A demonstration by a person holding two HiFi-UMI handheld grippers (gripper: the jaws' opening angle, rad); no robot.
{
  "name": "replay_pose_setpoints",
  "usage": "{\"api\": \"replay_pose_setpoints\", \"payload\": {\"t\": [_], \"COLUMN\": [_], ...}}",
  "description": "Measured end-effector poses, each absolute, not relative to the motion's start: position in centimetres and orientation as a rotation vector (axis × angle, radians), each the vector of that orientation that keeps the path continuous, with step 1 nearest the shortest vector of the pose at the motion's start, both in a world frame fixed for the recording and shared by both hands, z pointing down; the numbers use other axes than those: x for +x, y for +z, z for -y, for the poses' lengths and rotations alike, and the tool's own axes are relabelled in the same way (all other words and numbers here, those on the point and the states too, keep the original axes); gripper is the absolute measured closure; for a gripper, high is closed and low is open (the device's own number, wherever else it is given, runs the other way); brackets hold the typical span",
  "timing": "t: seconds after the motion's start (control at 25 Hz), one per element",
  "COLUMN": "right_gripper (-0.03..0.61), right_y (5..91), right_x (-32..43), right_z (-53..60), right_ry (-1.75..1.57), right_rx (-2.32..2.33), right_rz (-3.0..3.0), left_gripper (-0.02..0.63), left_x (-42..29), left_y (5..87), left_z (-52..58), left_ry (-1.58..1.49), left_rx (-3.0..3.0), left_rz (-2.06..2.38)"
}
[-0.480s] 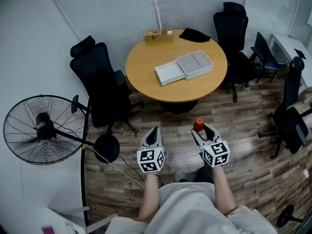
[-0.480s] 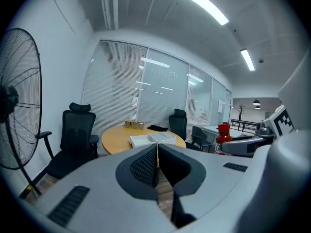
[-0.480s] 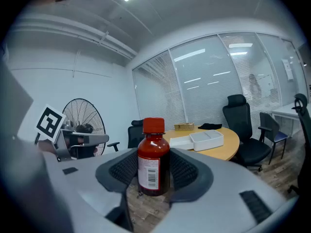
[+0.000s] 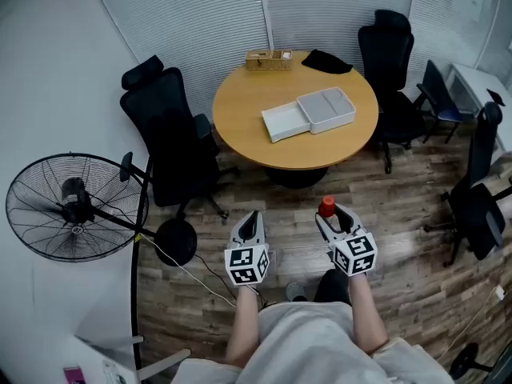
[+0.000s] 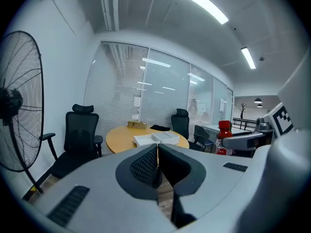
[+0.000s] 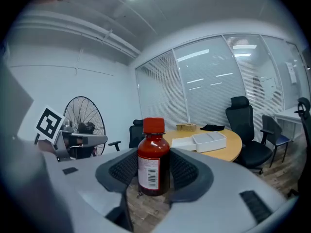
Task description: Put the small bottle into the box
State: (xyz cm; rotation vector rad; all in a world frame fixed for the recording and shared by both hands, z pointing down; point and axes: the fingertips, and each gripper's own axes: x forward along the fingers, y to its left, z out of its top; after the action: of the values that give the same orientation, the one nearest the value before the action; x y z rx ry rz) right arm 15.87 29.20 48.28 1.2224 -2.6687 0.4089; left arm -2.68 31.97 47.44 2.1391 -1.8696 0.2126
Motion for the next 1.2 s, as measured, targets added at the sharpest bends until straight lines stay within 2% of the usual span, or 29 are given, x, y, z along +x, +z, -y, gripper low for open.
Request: {"api": "replay_pose_setpoints", "payload": {"t": [0.52,1.2], "right_gripper": [0.367,0.367], "right_y": [48.6,48.2], "right_x": [15.3,10.9], "right_z": [-26.7,-14.7], "right_ry": [0.487,0.509], "right_rx": [1.292,1.298], "right_rz": [2.699,2.692], "left_gripper": [0.584,0.584], "left_x": [-6.5,-10.2], "left_y": [48.2,46.7], "left_z": [-31.7,-19.3], "left_ry": [0.237,0.182], "left_rx": [2.084,2.100], "left_rz": [1.938,1.919]}}
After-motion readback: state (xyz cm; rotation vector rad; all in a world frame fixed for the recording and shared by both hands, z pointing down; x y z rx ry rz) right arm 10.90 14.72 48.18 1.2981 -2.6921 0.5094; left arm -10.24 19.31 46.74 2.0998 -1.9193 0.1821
